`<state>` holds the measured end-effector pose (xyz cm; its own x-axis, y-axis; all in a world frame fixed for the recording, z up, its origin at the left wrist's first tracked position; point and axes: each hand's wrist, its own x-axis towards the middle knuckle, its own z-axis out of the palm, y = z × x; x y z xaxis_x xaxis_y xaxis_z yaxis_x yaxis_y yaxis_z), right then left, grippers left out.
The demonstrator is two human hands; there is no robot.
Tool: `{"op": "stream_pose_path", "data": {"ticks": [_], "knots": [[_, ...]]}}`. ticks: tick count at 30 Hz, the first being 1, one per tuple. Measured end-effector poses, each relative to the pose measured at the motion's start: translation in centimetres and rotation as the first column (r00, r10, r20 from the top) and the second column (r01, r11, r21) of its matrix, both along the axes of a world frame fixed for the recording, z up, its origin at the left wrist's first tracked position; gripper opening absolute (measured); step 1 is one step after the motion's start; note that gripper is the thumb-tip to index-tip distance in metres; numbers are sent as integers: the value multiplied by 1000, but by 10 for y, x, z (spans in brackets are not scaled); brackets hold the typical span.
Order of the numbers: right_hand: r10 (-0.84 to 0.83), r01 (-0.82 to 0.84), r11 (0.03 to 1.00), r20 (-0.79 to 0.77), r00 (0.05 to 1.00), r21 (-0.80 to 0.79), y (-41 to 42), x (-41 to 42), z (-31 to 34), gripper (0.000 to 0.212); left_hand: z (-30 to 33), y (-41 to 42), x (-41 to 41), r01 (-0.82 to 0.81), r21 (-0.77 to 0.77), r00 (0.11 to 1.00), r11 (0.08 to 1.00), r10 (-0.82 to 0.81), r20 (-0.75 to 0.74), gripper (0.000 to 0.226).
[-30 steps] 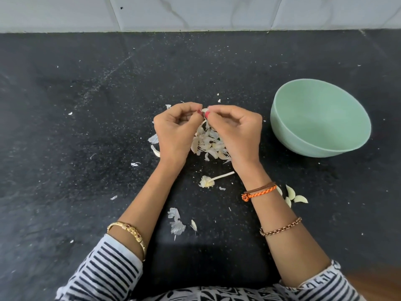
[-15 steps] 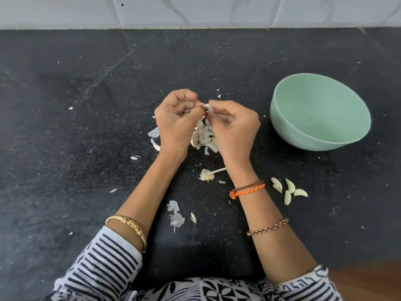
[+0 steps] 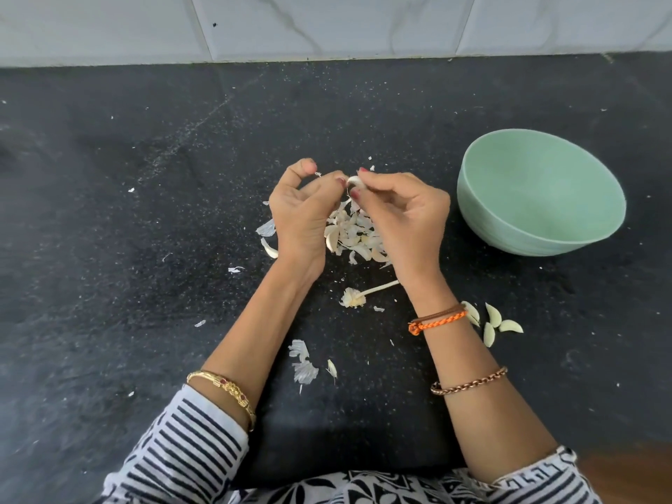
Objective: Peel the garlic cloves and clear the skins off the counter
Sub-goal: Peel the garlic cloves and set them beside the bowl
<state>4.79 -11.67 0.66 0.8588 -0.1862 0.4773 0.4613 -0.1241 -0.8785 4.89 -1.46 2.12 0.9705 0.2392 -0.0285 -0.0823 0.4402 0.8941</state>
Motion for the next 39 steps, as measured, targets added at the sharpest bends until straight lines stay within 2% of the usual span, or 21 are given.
{"op": "stream_pose_path", "data": {"ticks": [3, 5, 8, 12, 17, 20, 32, 36, 39], "knots": [[85, -49, 977, -165, 983, 207, -7, -1, 8, 30, 0, 9, 4, -56, 141, 998, 988, 54, 16, 27], [99, -38, 965, -223, 970, 260, -11, -1, 9, 29, -3, 14, 6, -93, 270, 996, 958, 88, 30, 28], [59, -1, 974, -246, 967, 228, -11, 0, 8, 27, -3, 12, 4, -79, 369, 997, 926, 75, 24, 30], [-16, 29, 997, -193, 981, 68, -11, 1, 4, 24, -4, 7, 1, 17, 460, 998, 888, -46, 52, 18], [-69, 57, 993, -119, 991, -103, -9, 2, -1, 21, -5, 7, 0, 133, 469, 988, 873, -153, 6, 11], [-88, 75, 981, -64, 994, -179, -7, 1, -3, 20, -3, 5, -2, 127, 456, 988, 881, -154, 22, 14], [-129, 138, 967, 54, 990, -216, -7, 4, -7, 18, -3, 6, -1, 109, 401, 987, 909, -148, 68, 17], [-78, 97, 970, 94, 993, -224, -6, 3, -6, 14, -7, 8, 2, 111, 375, 992, 921, -124, 10, 23], [-30, 52, 971, 98, 995, -233, -5, 1, -4, 13, -7, 7, 2, 129, 329, 990, 936, -141, 13, 18]]}}
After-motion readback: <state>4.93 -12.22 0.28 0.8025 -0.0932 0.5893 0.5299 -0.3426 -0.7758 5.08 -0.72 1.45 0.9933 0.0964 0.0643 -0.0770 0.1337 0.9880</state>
